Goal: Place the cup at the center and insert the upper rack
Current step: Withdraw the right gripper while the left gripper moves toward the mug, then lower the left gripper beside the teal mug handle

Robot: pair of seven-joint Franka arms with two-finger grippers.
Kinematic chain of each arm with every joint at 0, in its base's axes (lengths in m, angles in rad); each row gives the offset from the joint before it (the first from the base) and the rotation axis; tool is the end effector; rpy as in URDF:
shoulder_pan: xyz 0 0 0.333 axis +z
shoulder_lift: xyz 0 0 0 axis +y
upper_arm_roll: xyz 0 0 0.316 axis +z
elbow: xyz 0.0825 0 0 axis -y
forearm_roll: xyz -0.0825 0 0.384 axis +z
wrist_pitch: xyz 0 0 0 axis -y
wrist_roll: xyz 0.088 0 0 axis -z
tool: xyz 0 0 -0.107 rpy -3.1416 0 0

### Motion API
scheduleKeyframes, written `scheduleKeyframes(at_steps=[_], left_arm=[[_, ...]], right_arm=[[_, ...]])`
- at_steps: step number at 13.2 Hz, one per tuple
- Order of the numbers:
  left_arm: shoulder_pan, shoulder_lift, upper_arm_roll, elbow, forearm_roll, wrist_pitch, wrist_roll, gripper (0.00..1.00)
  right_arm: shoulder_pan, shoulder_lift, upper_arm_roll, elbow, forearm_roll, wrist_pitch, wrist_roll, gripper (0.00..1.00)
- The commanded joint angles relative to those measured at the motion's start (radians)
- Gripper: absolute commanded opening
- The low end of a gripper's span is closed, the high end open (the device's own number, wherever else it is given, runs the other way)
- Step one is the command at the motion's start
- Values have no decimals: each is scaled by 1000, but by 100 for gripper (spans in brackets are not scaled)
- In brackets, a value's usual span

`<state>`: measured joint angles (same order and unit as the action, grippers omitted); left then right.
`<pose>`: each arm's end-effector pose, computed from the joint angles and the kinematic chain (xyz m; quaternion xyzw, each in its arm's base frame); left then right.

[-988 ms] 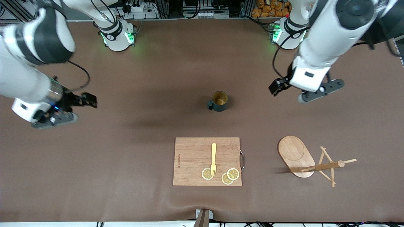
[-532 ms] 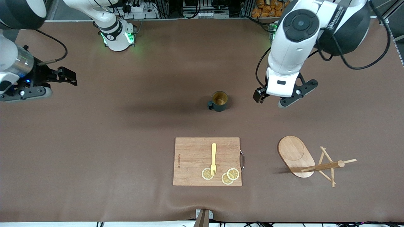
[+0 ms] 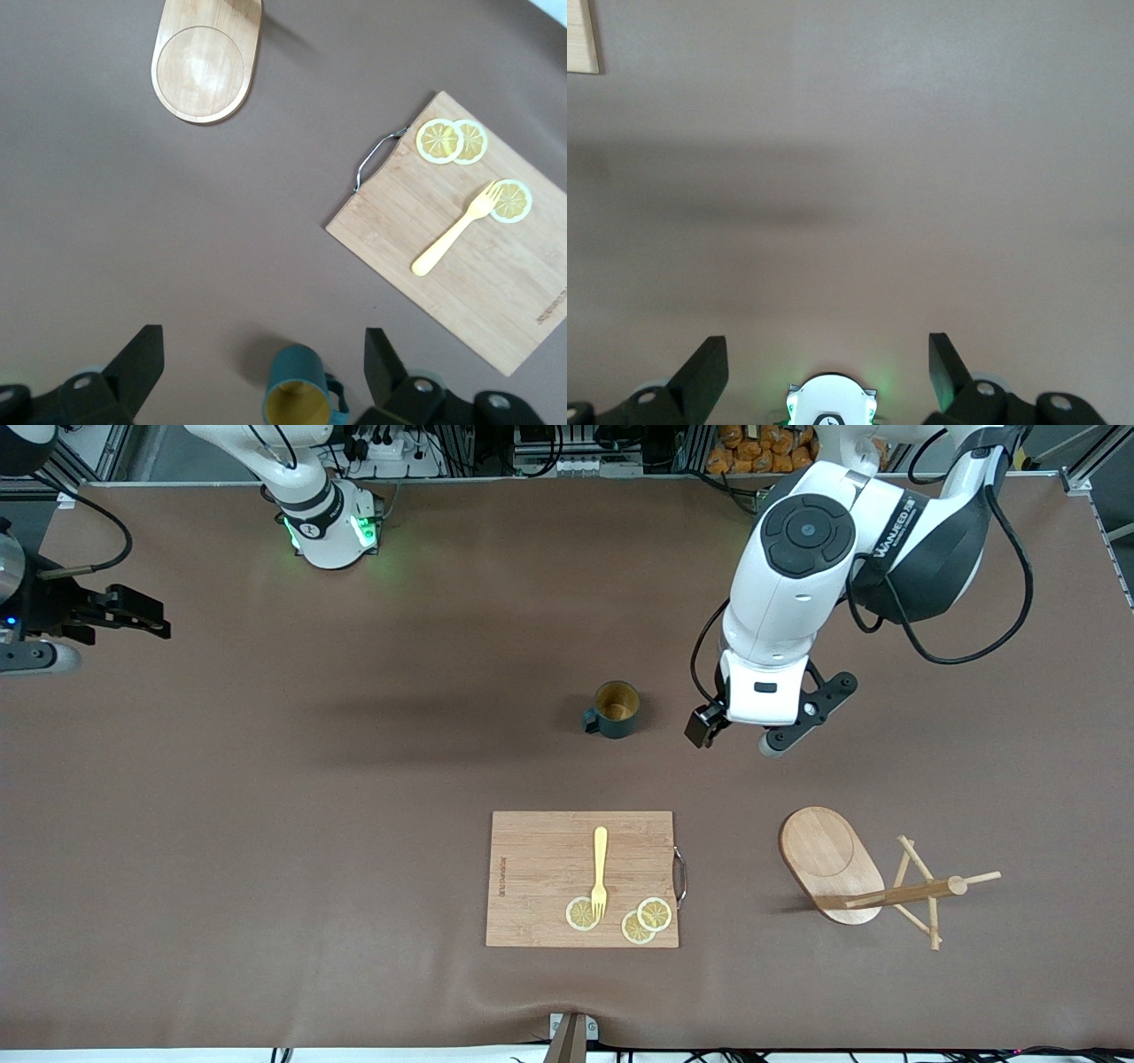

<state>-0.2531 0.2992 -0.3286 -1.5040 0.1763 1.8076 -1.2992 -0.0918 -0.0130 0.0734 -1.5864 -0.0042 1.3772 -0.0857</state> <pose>0.5654 -0.3239 0.5048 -0.9399 -0.3391 -0.0371 0.0142 0.5280 -0.0100 0.6094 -0.9946 -0.0332 0.0980 0.0025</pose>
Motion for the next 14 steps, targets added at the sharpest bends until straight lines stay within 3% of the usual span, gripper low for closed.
scheduleKeyframes(at_steps=[1, 9, 14], left_arm=[[-6, 12, -1, 11, 25, 45, -89, 100], [-41, 110, 0, 14, 23, 148, -133, 100], [-118, 207, 10, 42, 64, 273, -326, 100]], right_arm=[[-8, -15, 0, 19, -16, -52, 1, 100], [-17, -18, -1, 31, -17, -63, 0, 100], [-19, -13, 3, 74, -69, -50, -2, 100]])
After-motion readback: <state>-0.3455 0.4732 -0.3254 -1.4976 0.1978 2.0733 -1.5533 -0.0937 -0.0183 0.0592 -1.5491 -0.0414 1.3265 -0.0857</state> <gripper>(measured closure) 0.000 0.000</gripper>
